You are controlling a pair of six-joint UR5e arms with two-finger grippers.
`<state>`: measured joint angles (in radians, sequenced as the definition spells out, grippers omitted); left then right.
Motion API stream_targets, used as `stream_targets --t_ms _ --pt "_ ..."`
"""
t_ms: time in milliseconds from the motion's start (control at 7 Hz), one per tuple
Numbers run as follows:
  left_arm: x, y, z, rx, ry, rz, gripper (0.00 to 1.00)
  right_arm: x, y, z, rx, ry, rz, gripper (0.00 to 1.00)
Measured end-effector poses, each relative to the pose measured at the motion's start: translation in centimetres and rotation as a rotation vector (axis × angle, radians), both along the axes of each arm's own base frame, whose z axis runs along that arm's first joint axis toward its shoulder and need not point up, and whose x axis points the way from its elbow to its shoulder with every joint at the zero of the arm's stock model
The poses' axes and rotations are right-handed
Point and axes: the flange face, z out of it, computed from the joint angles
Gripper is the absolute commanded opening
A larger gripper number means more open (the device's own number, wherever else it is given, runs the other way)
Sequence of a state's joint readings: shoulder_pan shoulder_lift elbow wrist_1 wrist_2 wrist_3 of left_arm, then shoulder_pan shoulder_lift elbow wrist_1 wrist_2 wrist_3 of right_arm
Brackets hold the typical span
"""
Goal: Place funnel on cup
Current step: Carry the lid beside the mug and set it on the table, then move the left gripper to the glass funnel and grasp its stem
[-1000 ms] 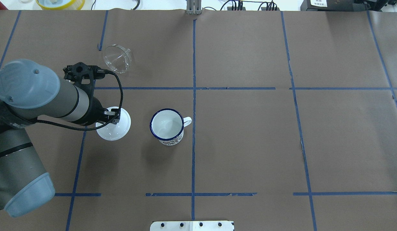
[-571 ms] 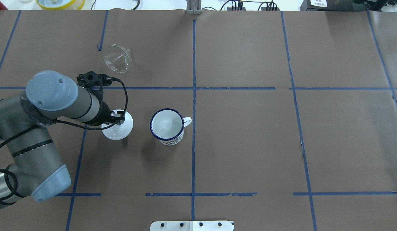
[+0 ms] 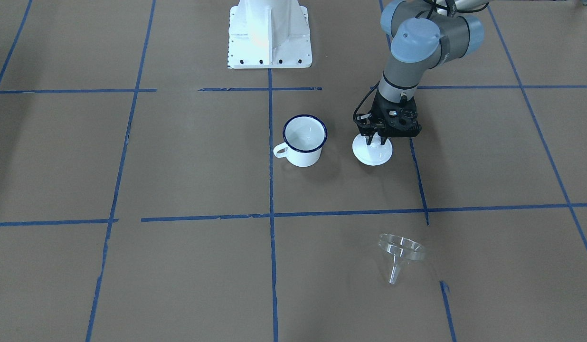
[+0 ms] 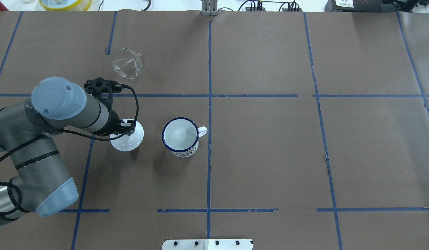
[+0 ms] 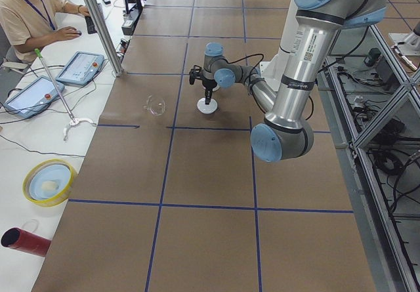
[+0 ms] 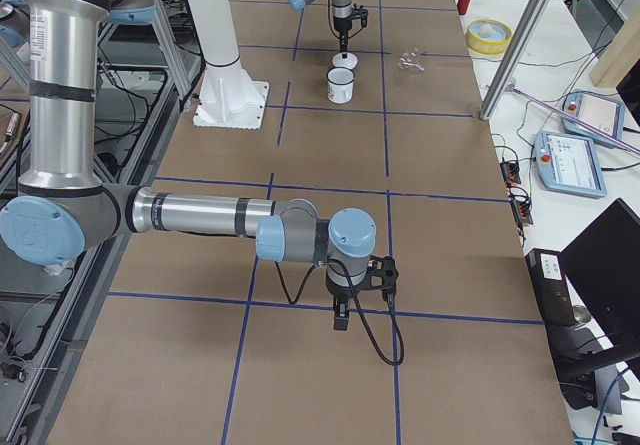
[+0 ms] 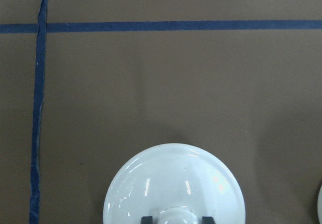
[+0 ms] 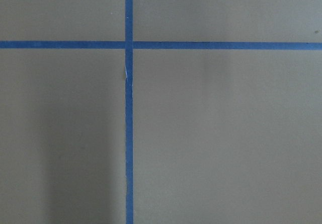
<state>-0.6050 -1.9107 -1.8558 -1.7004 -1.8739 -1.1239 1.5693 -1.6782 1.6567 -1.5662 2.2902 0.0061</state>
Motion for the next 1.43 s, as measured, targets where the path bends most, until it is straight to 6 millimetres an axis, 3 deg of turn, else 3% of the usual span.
stream_targets --t_ms 143,286,429,571,714,1000,1143,1429 --pt "0.2 -0.1 0.2 -0.002 -0.003 0.001 0.0 0.0 0.0 0.0 0.0 0.0 0.0 1.0" --pt "0.6 -0.3 0.3 -0.004 -0.006 0.002 0.16 0.0 0.0 0.0 0.0 0.0 0.0 1.0" --pt "0.9 -0.5 0.5 -0.007 -0.01 0.003 0.46 0.0 0.0 0.0 0.0 0.0 0.0 1.0" --pt "1.0 -0.5 0.7 -0.009 -0.013 0.004 0.84 0.0 0.0 0.0 0.0 0.0 0.0 1.0" --pt "1.1 -0.5 0.8 -0.008 -0.016 0.004 1.0 0.0 0.0 0.0 0.0 0.0 0.0 1.0" --pt "0.4 -0.4 -0.2 0.005 0.002 -0.007 1.0 0.0 0.0 0.0 0.0 0.0 0.0 1.0" --pt "-1.3 -1.1 -2.1 0.016 0.037 -0.045 1.0 0.0 0.0 0.0 0.0 0.0 0.0 1.0" --pt "-5.2 -4.2 -5.0 -0.037 0.16 -0.303 1.0 0.0 0.0 0.0 0.0 0.0 0.0 1.0"
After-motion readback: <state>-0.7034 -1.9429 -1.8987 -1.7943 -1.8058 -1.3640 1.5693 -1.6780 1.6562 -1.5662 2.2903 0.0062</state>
